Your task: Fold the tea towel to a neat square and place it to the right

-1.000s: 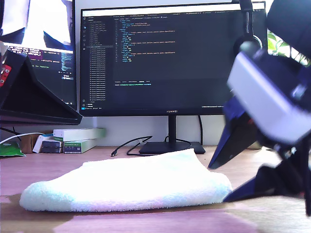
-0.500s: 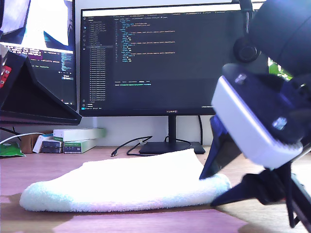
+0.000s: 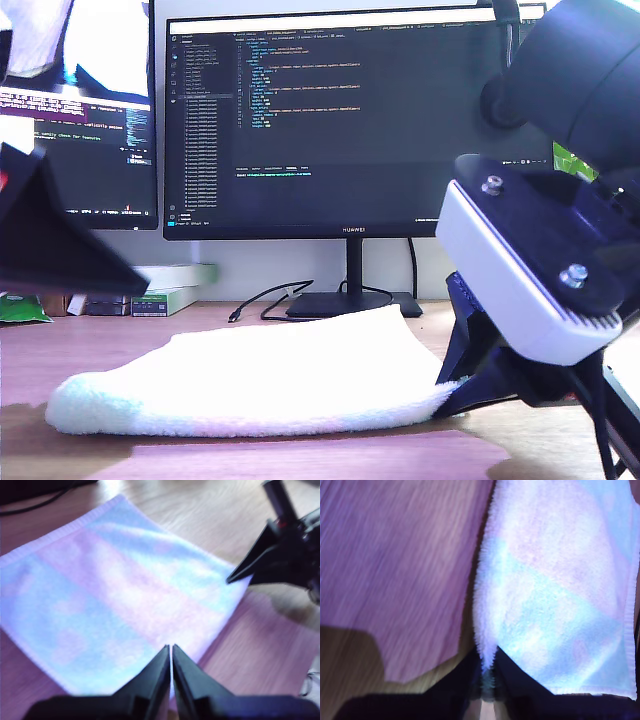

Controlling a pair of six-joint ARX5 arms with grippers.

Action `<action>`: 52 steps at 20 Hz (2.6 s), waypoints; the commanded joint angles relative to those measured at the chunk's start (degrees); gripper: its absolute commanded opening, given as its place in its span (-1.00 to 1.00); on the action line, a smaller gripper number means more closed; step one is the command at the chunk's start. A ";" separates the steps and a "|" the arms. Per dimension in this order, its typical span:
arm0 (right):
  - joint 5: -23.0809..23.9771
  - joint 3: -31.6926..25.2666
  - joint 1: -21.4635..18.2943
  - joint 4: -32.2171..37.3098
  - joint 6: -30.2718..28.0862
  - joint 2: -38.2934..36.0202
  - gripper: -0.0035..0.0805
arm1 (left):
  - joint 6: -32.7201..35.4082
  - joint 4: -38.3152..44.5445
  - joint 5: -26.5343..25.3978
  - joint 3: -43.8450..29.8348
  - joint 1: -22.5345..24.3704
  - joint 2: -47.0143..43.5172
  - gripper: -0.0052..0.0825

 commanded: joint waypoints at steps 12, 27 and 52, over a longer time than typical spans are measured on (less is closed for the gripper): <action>0.90 11.69 1.18 -13.16 11.23 -5.22 -0.94 | 7.02 3.04 -11.85 -1.05 -12.02 2.97 -0.14; 1.01 16.98 0.83 -18.91 17.25 -6.54 -0.95 | 12.98 5.49 -22.03 -1.05 -14.34 16.76 -0.02; -6.45 17.70 0.83 -48.22 27.23 -10.95 -0.95 | 6.84 -28.87 -14.34 20.31 -17.40 18.40 -0.93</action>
